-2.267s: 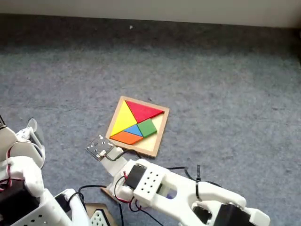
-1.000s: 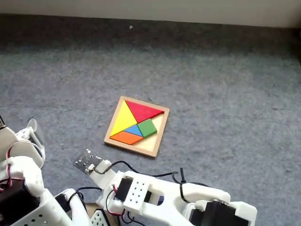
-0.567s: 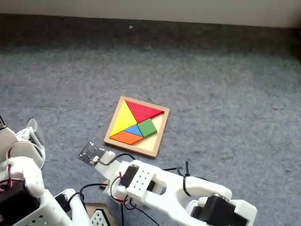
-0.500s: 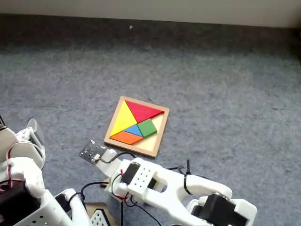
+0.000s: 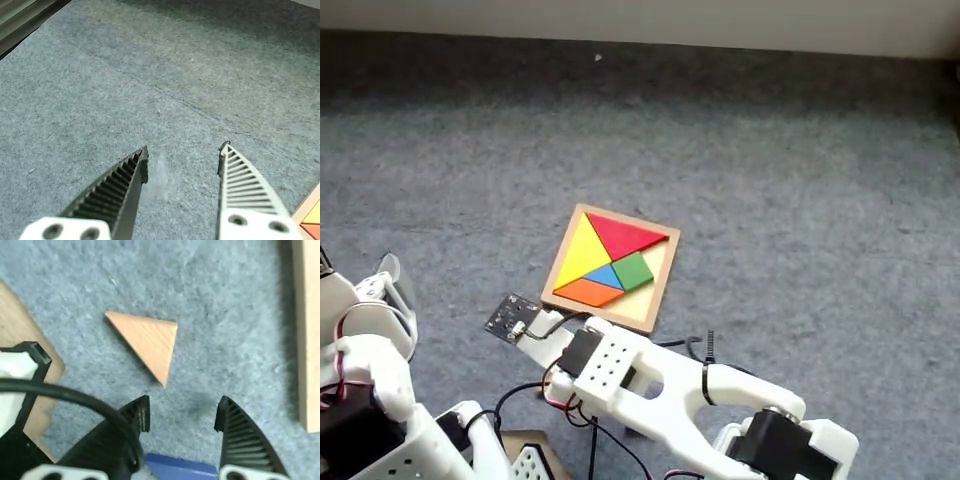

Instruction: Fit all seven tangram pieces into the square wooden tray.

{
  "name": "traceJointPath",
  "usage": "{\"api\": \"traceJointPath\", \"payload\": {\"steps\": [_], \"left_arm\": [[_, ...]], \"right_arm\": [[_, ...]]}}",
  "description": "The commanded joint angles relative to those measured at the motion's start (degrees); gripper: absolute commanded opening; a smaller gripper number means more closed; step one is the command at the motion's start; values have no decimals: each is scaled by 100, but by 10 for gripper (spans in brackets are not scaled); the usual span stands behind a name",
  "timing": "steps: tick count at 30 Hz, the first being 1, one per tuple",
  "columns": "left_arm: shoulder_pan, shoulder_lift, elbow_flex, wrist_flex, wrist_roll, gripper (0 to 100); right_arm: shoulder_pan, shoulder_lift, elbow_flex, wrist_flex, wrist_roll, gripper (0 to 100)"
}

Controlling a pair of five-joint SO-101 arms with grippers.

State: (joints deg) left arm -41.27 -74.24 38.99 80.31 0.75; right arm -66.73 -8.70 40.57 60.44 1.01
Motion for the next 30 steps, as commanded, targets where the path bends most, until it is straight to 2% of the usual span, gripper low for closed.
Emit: {"api": "traceJointPath", "payload": {"steps": [1, 9, 22, 30], "left_arm": [[-22, -4, -198, 18, -26, 232], [-22, -4, -198, 18, -26, 232], [-13, -4, 101, -18, 0, 232], [84, -4, 171, -26, 9, 232]], "right_arm": [[-163, -470, -365, 347, 18, 217], [-251, -2431, 286, 435, -343, 217], [-295, -4505, 1103, 470, -334, 217], [-1622, -5095, 1710, 462, -334, 221]]}}
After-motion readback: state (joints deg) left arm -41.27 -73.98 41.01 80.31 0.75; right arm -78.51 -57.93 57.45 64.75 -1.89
